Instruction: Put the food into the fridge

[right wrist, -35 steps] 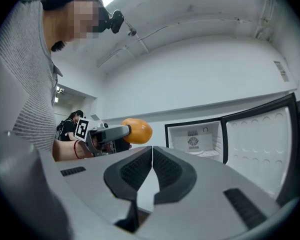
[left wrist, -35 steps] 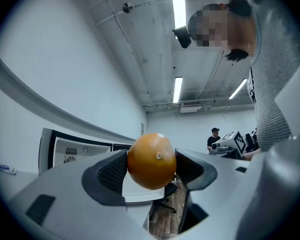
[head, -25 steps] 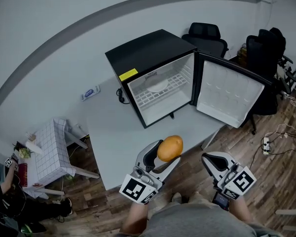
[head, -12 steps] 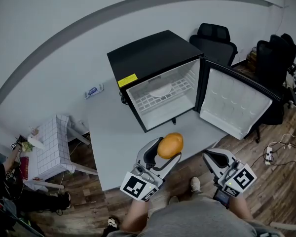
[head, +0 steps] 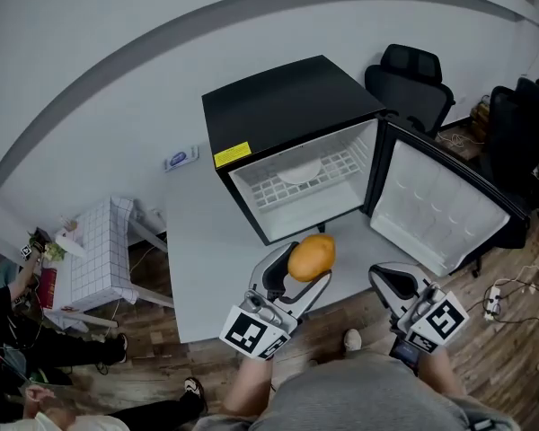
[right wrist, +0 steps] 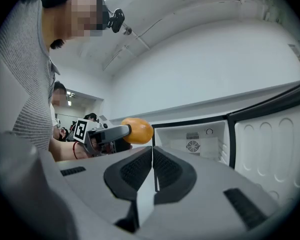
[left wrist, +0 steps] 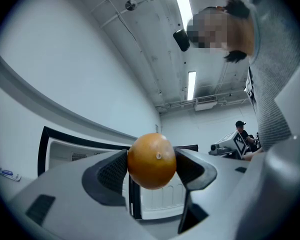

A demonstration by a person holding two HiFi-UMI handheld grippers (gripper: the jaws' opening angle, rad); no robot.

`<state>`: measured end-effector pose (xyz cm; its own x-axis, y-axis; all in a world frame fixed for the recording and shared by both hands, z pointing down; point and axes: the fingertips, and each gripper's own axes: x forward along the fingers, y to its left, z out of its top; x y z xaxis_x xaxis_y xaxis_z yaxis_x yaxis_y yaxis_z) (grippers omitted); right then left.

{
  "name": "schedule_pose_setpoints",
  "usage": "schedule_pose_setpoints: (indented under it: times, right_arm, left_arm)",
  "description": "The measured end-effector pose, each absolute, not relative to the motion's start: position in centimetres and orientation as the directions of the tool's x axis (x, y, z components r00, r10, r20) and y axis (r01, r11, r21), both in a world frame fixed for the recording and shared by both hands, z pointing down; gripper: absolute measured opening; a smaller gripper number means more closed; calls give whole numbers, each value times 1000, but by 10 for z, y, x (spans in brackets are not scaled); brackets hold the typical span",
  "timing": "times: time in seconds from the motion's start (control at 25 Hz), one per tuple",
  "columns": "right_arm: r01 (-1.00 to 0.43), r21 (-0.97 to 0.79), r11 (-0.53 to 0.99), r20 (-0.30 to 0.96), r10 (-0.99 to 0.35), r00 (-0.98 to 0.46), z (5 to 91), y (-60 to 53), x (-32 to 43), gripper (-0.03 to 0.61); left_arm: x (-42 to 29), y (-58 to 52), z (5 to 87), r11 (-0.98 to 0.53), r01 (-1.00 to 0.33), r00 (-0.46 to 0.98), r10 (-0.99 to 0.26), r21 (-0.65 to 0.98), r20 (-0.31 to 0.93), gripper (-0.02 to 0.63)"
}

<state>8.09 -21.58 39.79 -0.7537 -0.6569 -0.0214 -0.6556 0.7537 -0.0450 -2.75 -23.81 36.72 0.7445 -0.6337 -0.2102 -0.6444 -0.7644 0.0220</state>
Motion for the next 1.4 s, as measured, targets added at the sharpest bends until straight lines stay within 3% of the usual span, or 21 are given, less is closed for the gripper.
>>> schedule_pose_setpoints:
  times: [1.4]
  right_arm:
    - [-648,-41,760,11,-648,-761,434,-310,91,14]
  left_arm:
    - [-30,-385,432,-669,-739,655,-741,80,-147,310]
